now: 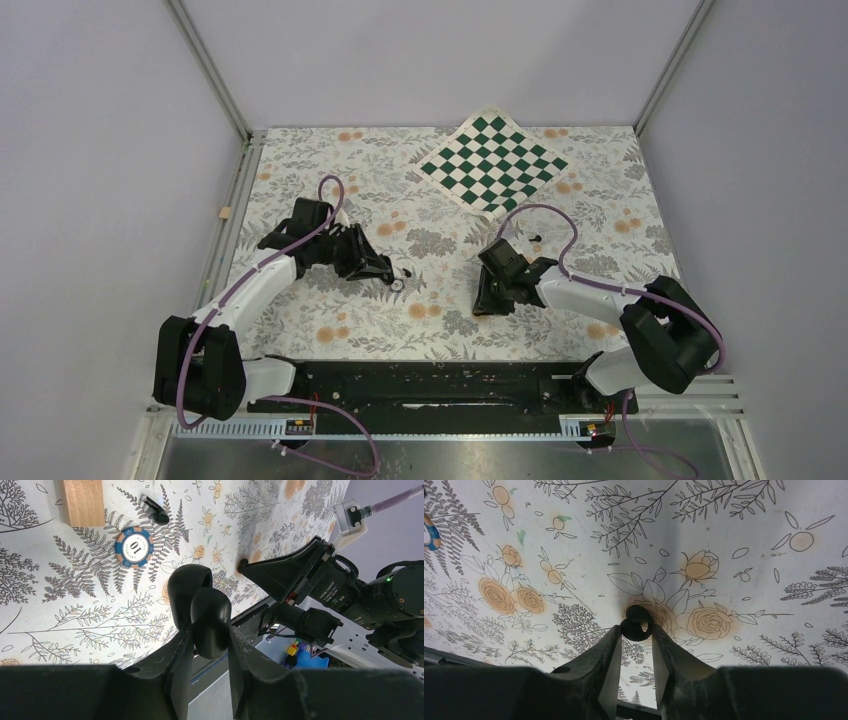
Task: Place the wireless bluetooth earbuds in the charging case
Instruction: Pick up the right earbud from the center of the board.
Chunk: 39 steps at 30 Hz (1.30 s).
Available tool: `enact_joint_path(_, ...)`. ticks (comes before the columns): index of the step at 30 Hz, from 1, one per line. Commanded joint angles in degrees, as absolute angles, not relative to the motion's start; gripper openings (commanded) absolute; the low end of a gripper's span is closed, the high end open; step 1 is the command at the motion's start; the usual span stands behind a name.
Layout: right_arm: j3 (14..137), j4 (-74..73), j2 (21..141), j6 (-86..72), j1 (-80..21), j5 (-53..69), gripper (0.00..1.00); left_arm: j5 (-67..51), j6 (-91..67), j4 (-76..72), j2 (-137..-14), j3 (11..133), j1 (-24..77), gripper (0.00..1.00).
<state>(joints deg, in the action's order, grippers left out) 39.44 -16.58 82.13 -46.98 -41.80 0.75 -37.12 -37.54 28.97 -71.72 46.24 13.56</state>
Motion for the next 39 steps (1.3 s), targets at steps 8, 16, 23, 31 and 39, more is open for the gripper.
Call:
enact_joint_path(8, 39.01, -11.04, 84.01, -48.92, -41.41, 3.20, 0.30, -38.41, -37.53, 26.89, -71.35, 47.02, 13.80, 0.00)
enact_joint_path(16, 41.07, -10.61, 85.74, -49.52, -41.44, 4.20, 0.40, -38.41, -37.35, 26.95, -71.26, 46.94, 13.77, 0.00)
enact_joint_path(23, 40.65, -10.18, 85.31, -50.87, -41.45, 3.75, 0.40, -38.43, -37.18, 26.90, -71.05, 46.73, 13.79, 0.00)
enact_joint_path(31, 40.09, -11.31, 85.12, -51.96, -41.45, 2.09, 0.18, -38.55, -37.09, 26.90, -71.08, 46.67, 13.80, 0.00)
enact_joint_path(39, 40.48, -12.76, 83.10, -51.27, -41.41, 1.81, 0.00, -38.59, -37.22, 26.91, -71.19, 46.67, 13.92, 0.00)
